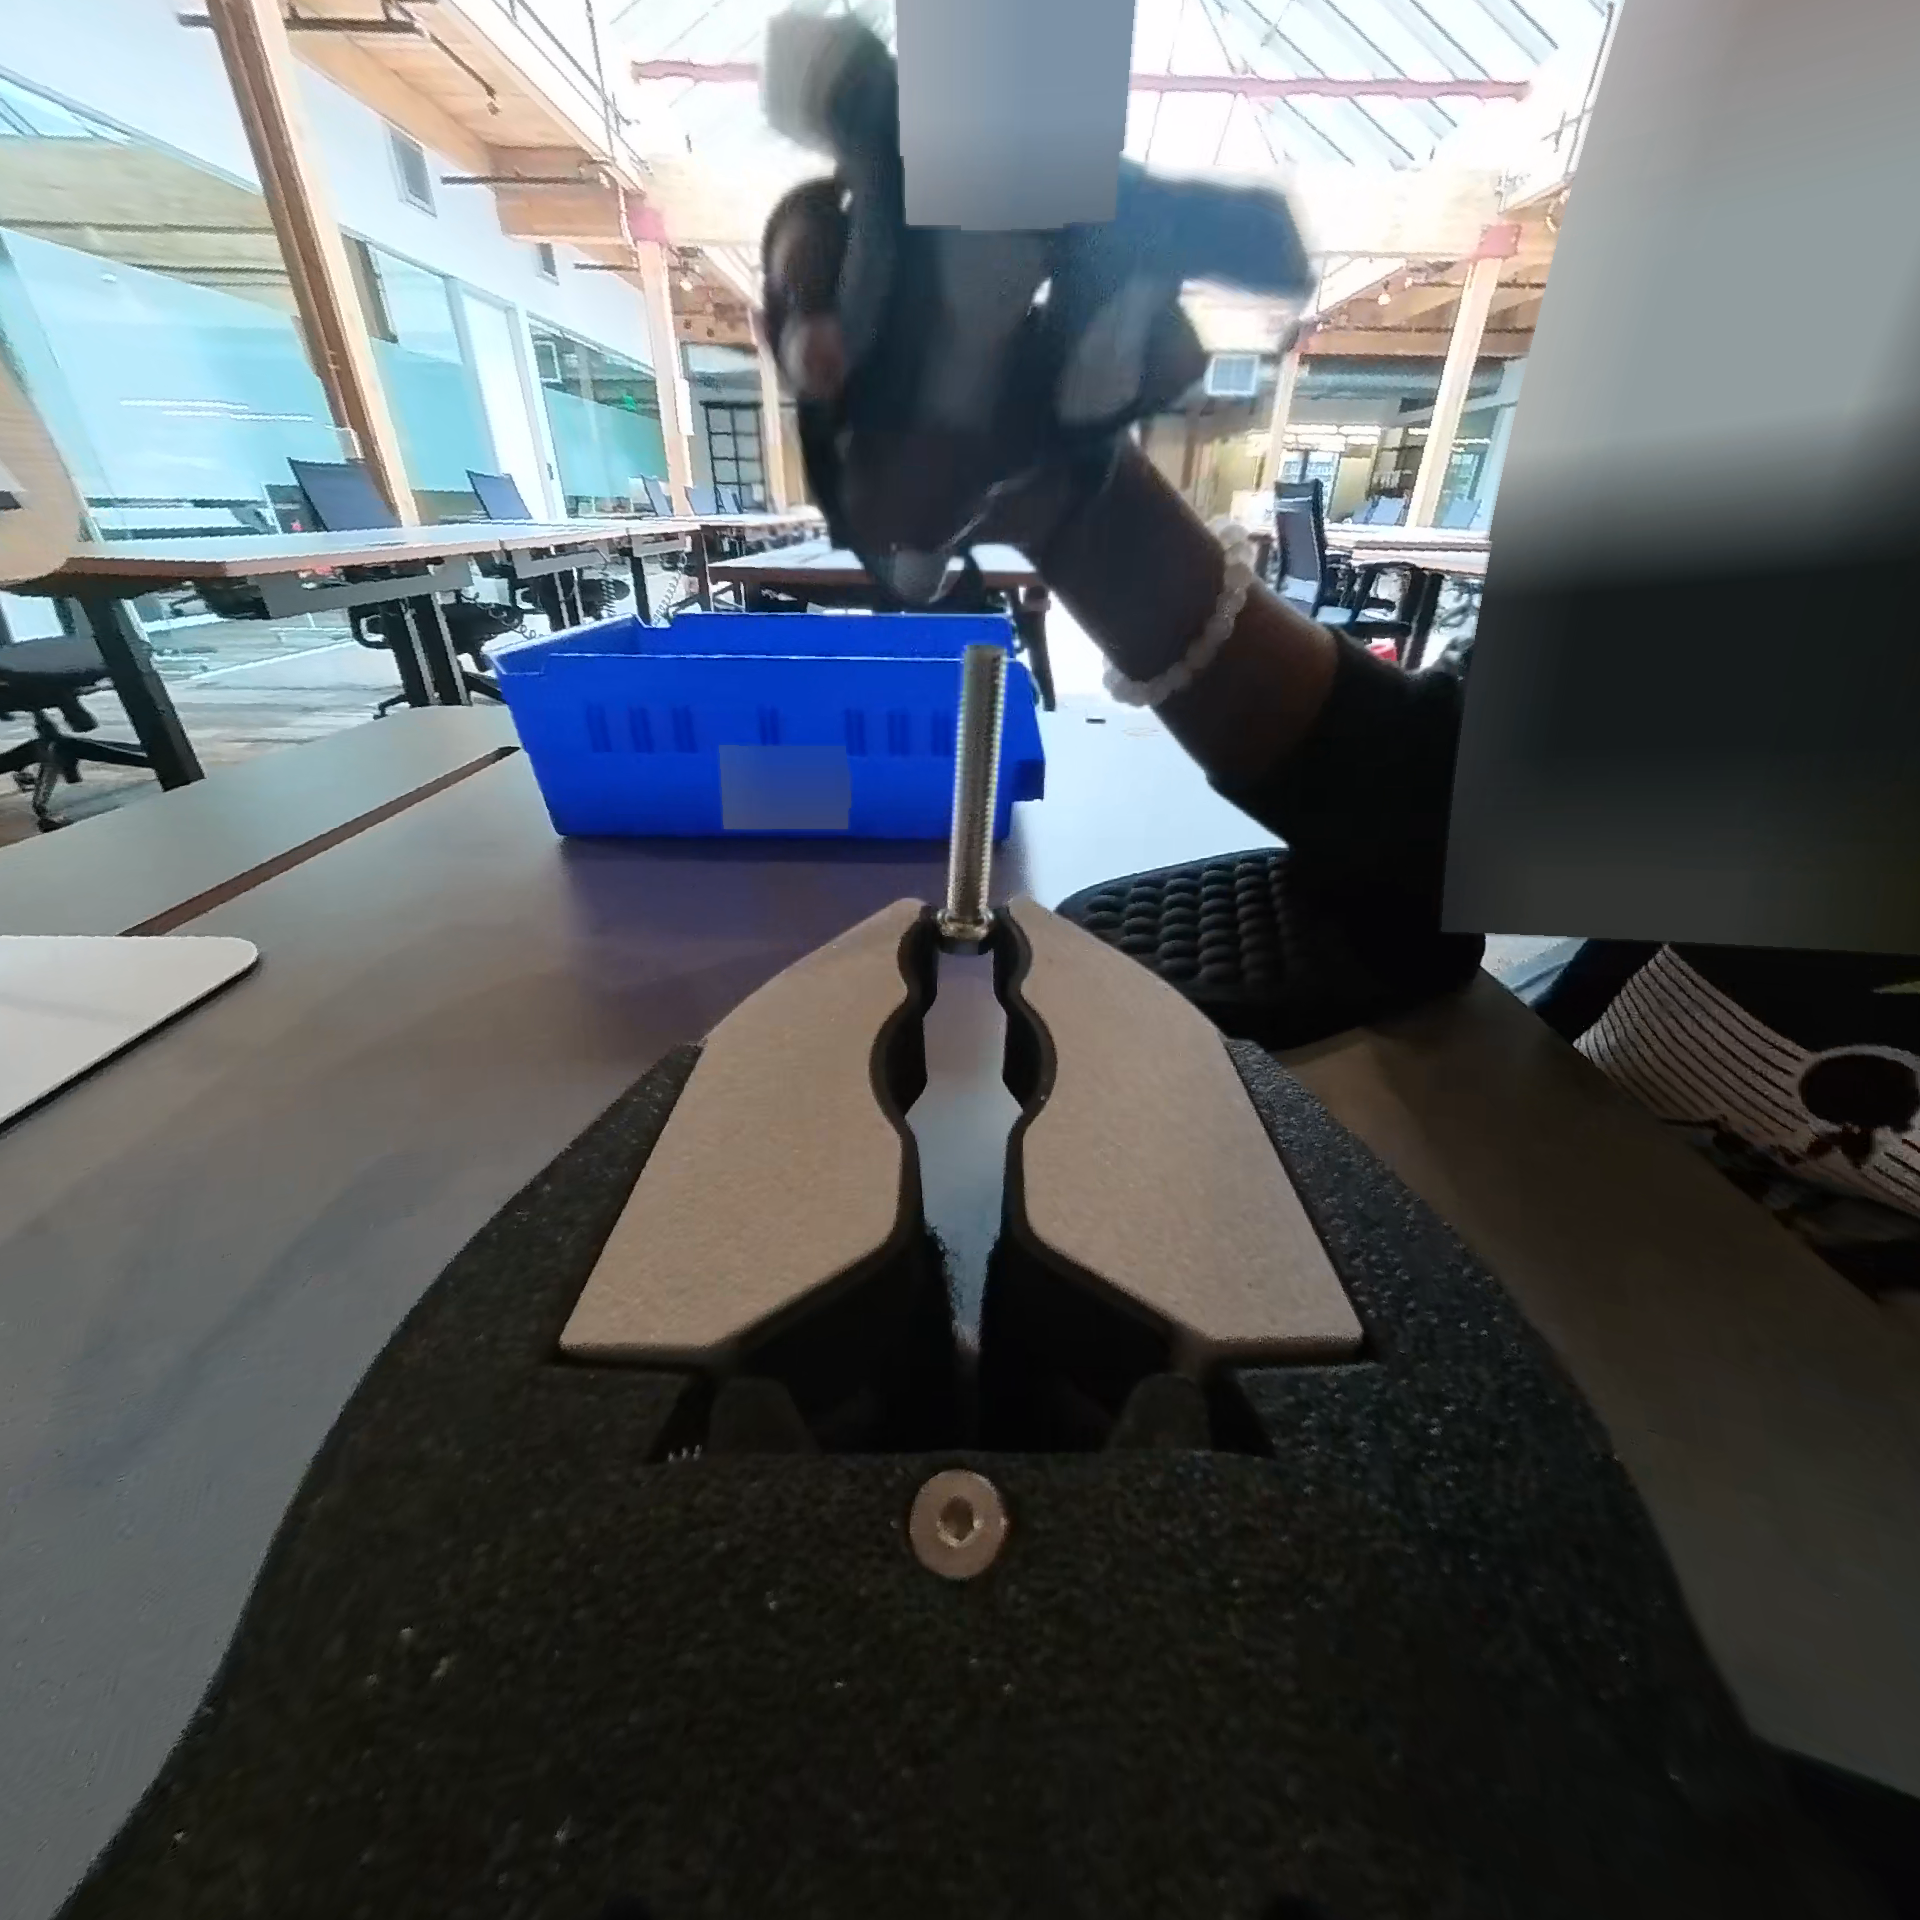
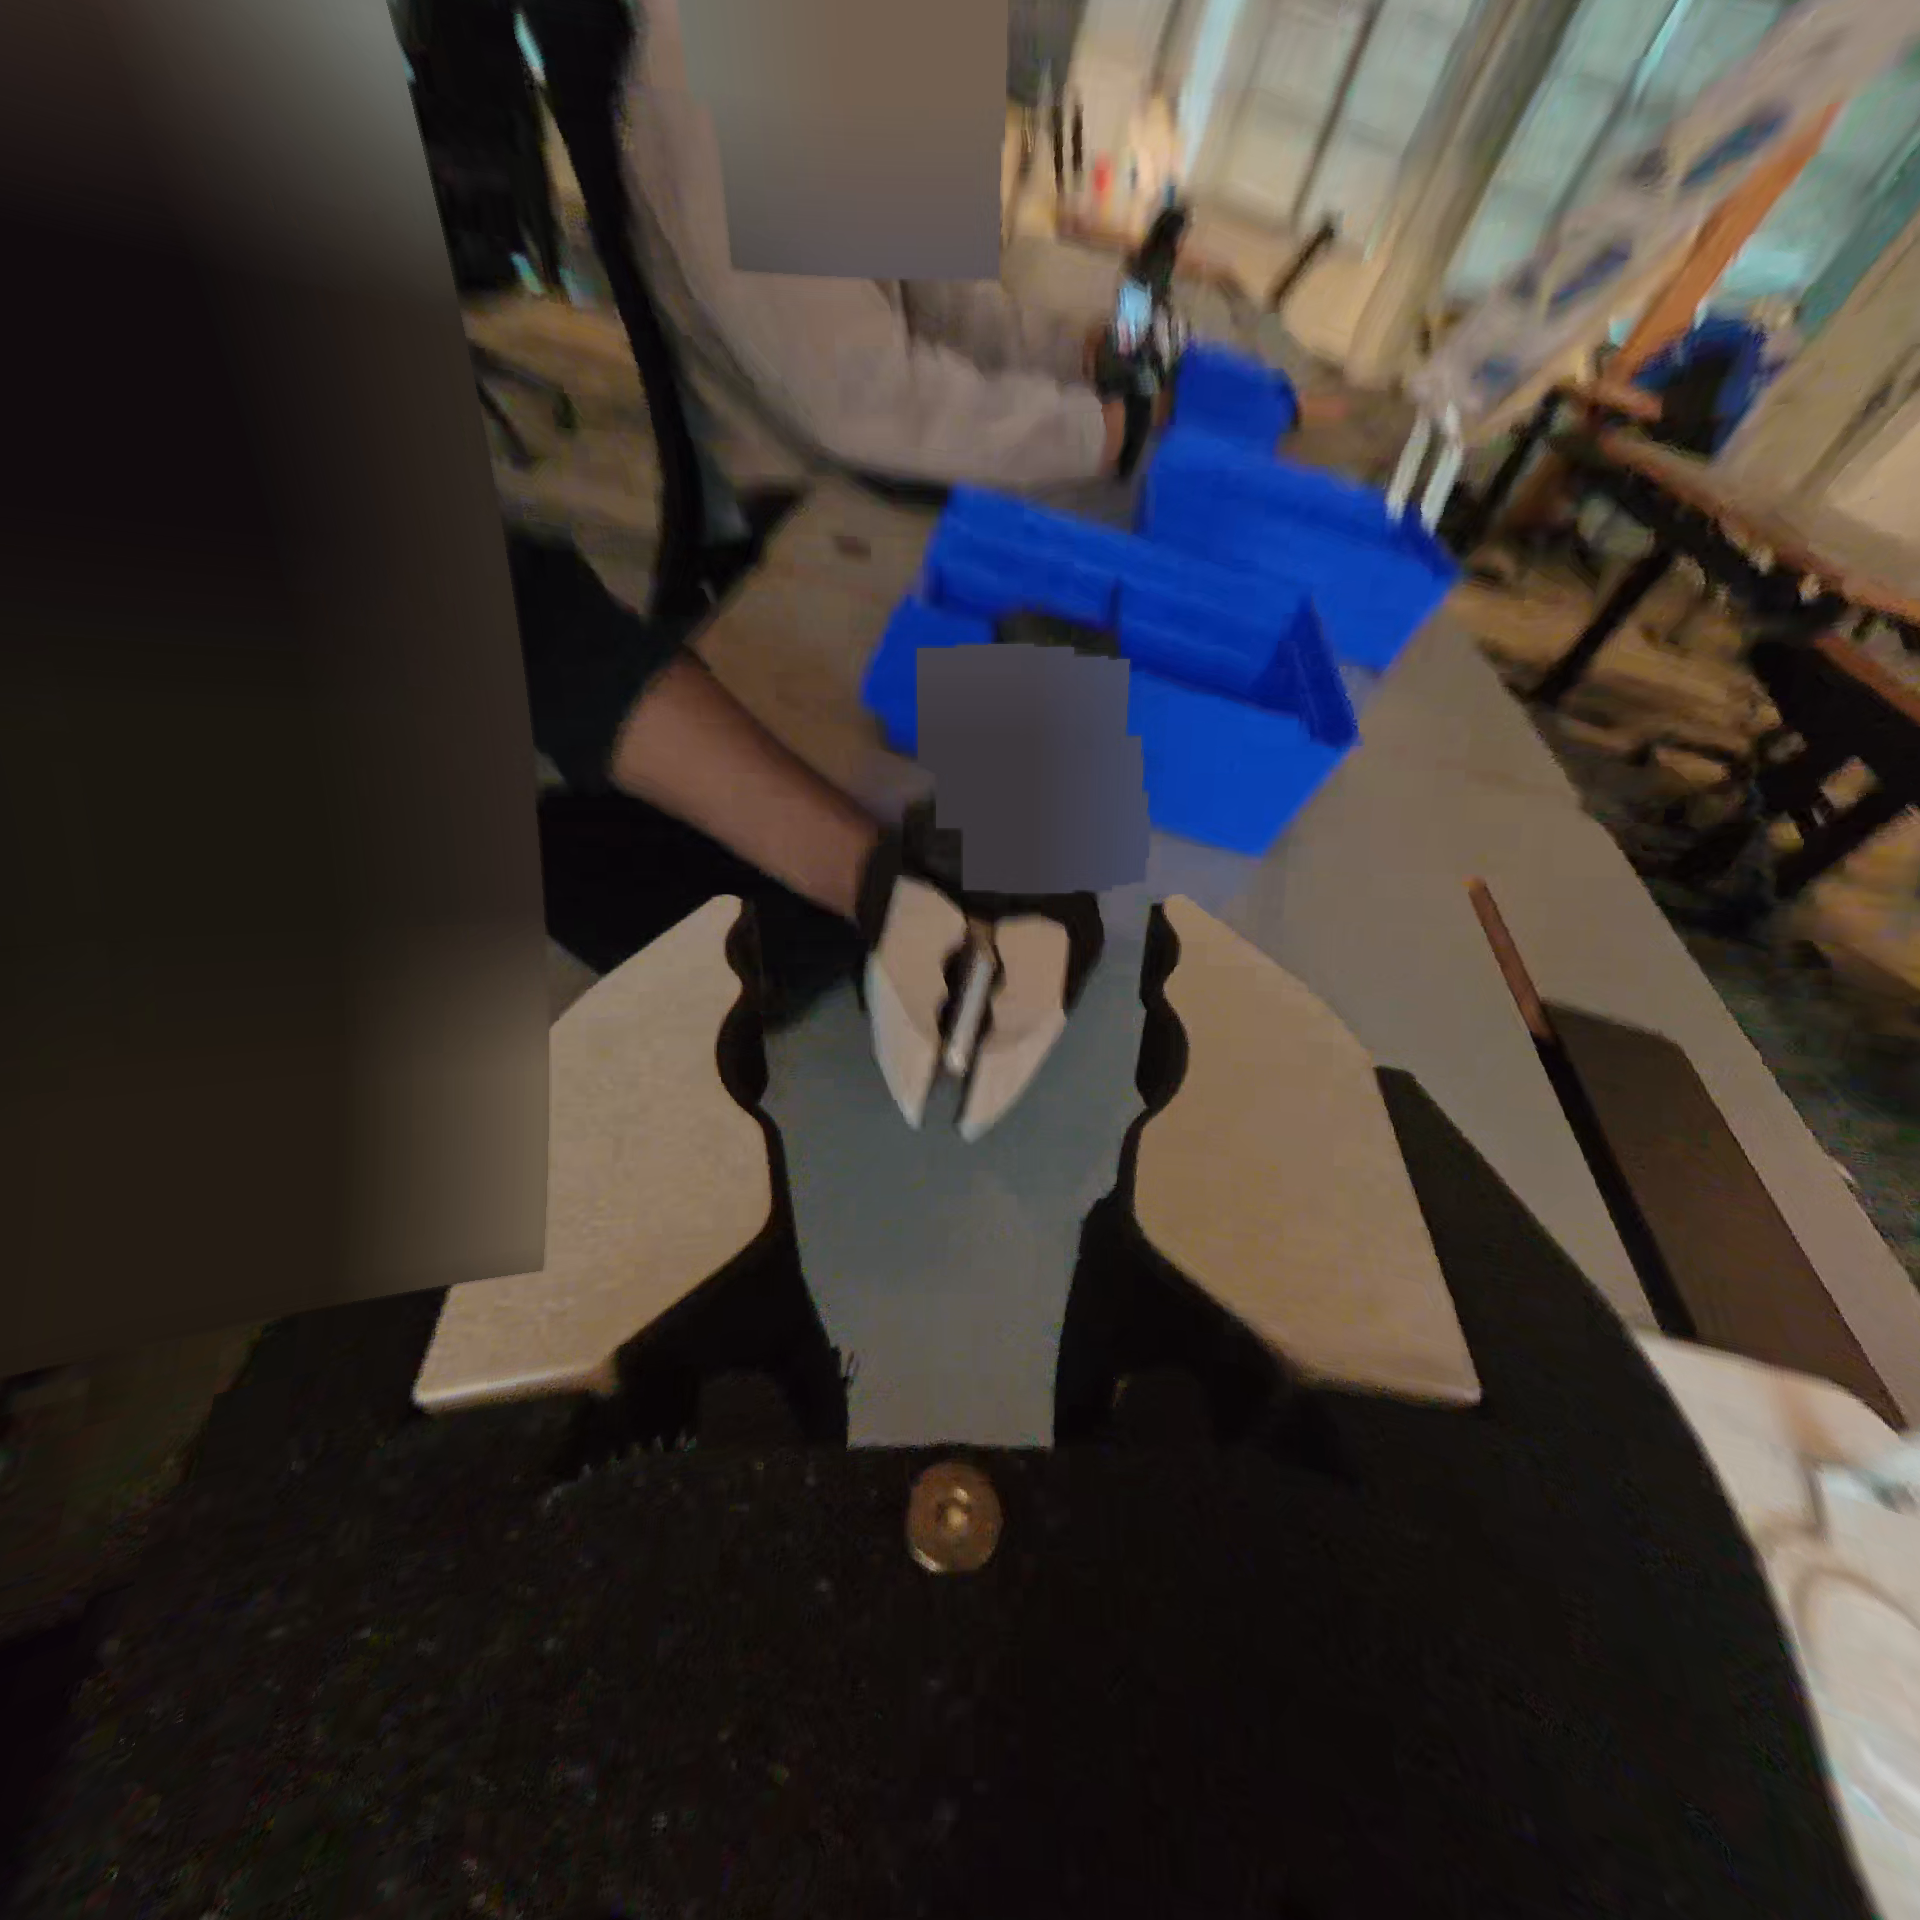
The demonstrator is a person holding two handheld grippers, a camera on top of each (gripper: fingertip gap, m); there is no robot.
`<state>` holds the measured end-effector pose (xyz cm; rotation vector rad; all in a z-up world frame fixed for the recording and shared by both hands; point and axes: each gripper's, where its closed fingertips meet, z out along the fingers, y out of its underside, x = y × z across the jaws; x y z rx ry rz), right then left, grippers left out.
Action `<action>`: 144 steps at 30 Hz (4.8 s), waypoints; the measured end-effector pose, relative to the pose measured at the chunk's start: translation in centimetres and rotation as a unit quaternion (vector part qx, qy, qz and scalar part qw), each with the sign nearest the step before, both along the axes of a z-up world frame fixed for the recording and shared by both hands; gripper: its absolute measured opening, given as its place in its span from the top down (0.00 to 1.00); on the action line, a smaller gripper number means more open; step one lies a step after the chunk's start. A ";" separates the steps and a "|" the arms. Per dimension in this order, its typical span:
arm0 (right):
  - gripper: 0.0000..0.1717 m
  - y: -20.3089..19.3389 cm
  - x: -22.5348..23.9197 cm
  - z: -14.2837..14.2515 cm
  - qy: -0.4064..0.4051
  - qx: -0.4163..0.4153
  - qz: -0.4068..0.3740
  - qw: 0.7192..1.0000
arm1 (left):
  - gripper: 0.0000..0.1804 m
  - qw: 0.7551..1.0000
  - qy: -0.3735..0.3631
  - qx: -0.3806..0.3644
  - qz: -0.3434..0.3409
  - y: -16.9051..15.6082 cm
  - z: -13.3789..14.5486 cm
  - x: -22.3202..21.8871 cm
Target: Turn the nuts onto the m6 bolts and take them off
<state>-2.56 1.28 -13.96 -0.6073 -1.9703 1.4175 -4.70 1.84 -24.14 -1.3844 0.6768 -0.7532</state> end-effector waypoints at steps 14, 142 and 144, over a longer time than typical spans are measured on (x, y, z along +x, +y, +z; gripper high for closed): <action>0.71 -2.3 2.4 0.6 -0.286 0.233 0.031 0.929 | 0.95 1.000 0.007 0.000 -0.013 -0.3 -0.1 0.3; 0.43 -0.3 -4.3 -3.0 0.032 -0.217 -0.118 0.969 | 0.95 1.000 -0.013 -0.026 -0.008 -0.2 -0.1 -0.4; 0.43 -1.5 -4.1 -4.2 0.050 -0.215 -0.111 0.969 | 0.95 0.999 -0.020 -0.027 -0.018 -0.4 0.0 -0.4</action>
